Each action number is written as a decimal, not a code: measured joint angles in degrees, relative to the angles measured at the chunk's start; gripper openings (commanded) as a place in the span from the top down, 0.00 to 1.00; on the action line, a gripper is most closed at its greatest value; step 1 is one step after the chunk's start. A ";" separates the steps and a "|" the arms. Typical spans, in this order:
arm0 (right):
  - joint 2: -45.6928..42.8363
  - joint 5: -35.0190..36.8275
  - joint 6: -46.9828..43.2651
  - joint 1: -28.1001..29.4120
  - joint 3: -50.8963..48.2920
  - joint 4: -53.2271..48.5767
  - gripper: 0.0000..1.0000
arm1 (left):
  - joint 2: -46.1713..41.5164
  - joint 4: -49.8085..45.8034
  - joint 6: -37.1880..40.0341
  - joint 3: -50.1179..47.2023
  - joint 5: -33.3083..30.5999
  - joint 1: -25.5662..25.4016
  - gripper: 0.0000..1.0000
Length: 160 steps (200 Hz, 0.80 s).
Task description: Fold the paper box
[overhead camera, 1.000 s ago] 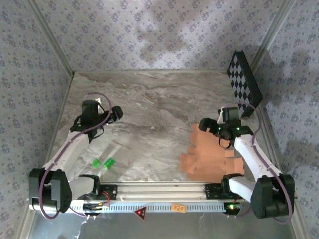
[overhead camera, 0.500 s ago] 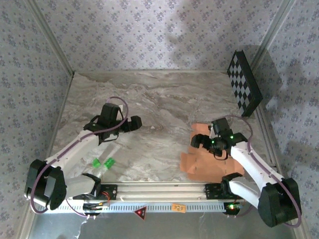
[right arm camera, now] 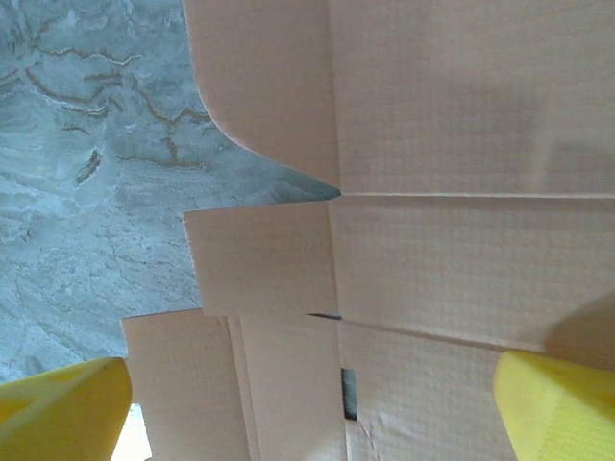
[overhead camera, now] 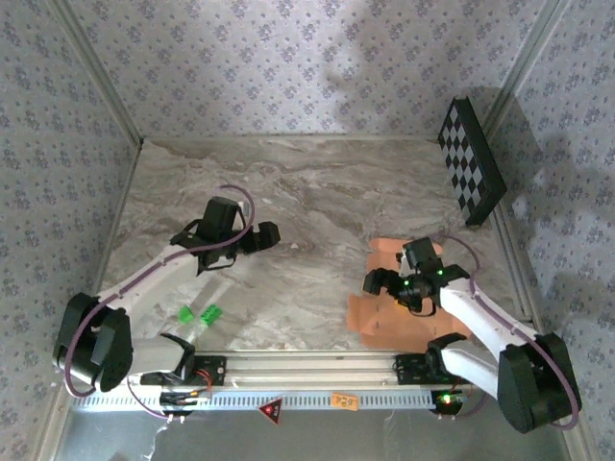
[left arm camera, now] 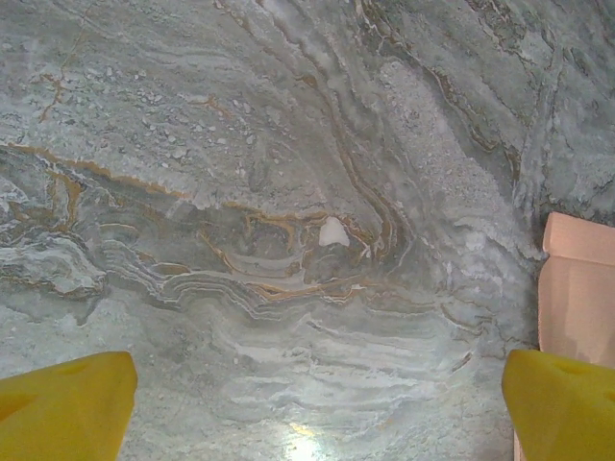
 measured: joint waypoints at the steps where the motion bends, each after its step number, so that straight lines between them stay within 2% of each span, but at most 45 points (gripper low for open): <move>1: 0.11 -0.07 0.02 0.04 0.00 0.17 0.01 | 0.00 0.00 0.00 0.00 0.00 0.00 0.02; 84: 10.56 -1.95 2.49 5.97 3.67 10.73 0.02 | 0.66 -0.24 -0.07 0.46 -0.72 0.00 0.02; 160: 32.06 -2.84 3.80 14.91 20.31 19.65 0.02 | 0.63 -1.27 0.13 0.76 -1.51 0.00 0.02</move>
